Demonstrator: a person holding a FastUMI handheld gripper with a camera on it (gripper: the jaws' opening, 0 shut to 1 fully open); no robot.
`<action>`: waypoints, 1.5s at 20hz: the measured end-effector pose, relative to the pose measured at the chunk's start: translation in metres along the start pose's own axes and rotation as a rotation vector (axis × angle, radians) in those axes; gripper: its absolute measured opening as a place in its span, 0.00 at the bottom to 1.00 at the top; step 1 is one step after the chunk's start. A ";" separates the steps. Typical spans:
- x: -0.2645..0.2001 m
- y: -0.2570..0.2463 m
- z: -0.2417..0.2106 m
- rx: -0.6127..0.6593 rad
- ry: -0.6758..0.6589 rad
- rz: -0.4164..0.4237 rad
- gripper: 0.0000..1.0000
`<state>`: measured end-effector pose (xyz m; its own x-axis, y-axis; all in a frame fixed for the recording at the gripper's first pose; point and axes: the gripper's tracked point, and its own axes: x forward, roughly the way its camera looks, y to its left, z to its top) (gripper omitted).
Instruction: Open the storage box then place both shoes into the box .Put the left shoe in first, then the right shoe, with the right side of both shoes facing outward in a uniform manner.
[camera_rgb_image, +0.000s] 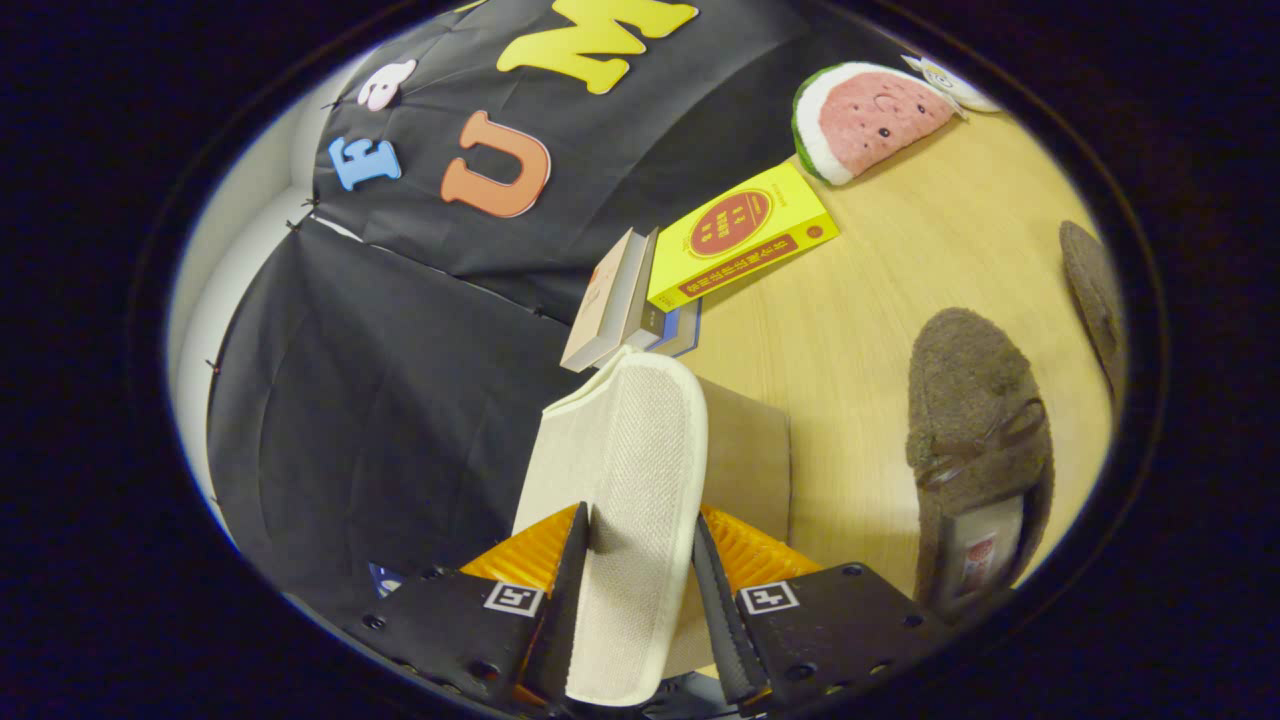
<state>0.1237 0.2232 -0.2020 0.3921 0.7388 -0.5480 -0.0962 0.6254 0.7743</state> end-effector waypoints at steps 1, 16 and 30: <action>-0.004 0.001 0.000 0.003 0.000 -0.016 0.53; -0.041 0.072 0.003 -0.167 -0.057 -0.124 0.01; 0.021 0.268 -0.022 -0.310 -0.115 0.174 0.05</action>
<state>0.0857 0.4117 -0.0128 0.4444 0.8186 -0.3639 -0.4357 0.5524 0.7106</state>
